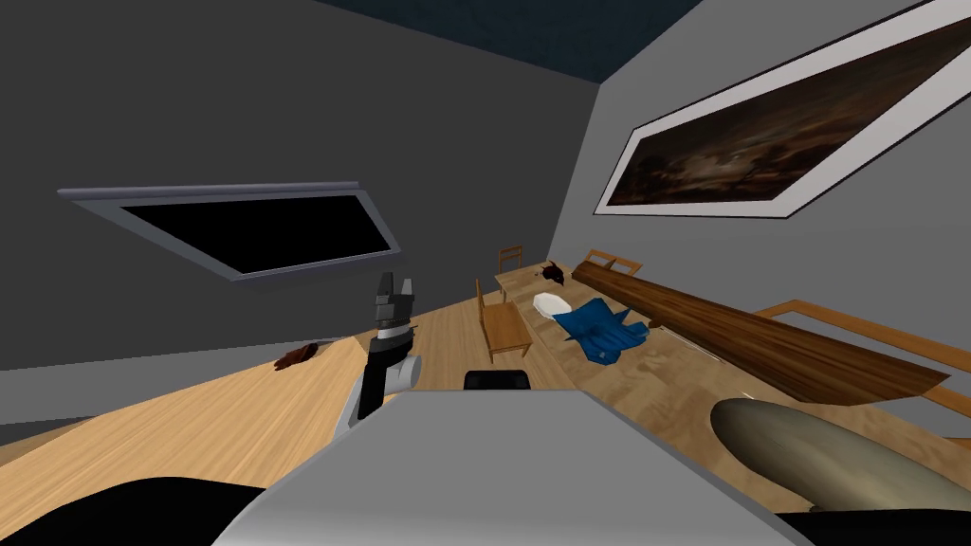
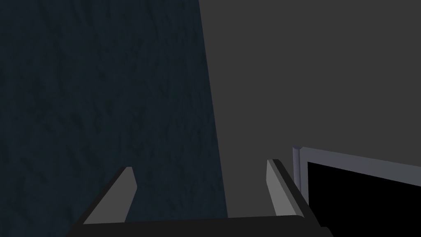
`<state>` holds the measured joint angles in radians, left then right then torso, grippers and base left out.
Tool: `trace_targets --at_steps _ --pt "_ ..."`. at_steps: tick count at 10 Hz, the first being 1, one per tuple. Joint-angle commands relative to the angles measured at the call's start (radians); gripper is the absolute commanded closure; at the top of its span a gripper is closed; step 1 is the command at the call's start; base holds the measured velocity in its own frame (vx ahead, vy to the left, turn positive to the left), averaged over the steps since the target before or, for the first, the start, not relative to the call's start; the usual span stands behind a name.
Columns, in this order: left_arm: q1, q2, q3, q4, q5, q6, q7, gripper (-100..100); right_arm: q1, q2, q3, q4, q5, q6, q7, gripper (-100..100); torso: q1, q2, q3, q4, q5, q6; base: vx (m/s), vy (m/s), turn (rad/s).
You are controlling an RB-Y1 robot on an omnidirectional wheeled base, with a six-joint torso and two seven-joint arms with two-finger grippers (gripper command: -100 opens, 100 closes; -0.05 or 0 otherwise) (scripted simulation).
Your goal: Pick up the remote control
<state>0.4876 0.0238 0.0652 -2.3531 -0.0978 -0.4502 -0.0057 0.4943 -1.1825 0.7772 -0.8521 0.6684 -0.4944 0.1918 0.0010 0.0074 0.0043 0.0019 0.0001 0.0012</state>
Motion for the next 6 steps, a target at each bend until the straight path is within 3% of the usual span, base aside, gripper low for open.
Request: trace_targets --at_steps 1,2,3,4,5,6 --pt "0.000 0.000 0.000 0.000 0.000 0.000 0.000 0 -0.021 -0.005 0.019 -0.005 0.008 0.005 -0.044 -100 0.000 0.000 0.000 0.000 0.000 0.000 -0.076 -0.003 0.030" --pt "0.000 0.000 0.000 0.000 0.000 0.000 0.000 0 -0.063 -0.014 0.063 -0.013 0.026 0.014 -0.080 -100 0.000 -0.001 0.000 0.000 0.000 0.000 -0.095 -0.009 0.038" --pt "0.000 0.000 0.000 0.000 0.000 0.000 0.000 0 -0.067 -0.014 0.063 -0.013 0.026 0.014 -0.102 -100 -0.001 0.000 0.000 0.000 0.000 0.000 -0.077 -0.002 0.031" --pt "0.000 0.000 0.000 0.000 0.000 0.000 0.000 0 -0.110 -0.024 0.106 -0.021 0.044 0.023 -0.133 -100 0.000 -0.001 0.000 0.000 0.000 0.000 -0.102 -0.003 0.046" --pt "0.000 0.000 0.000 0.000 0.000 0.000 0.000 0 -0.113 -0.024 0.107 -0.021 0.044 0.023 -0.160 -100 0.000 0.000 0.000 0.000 0.000 0.000 -0.089 -0.007 0.025" --pt "0.000 0.000 0.000 0.000 0.000 0.000 0.000 0 -0.155 -0.033 0.150 -0.029 0.062 0.032 -0.198 -100 -0.001 0.000 0.000 0.000 0.000 0.001 -0.101 0.002 0.039"
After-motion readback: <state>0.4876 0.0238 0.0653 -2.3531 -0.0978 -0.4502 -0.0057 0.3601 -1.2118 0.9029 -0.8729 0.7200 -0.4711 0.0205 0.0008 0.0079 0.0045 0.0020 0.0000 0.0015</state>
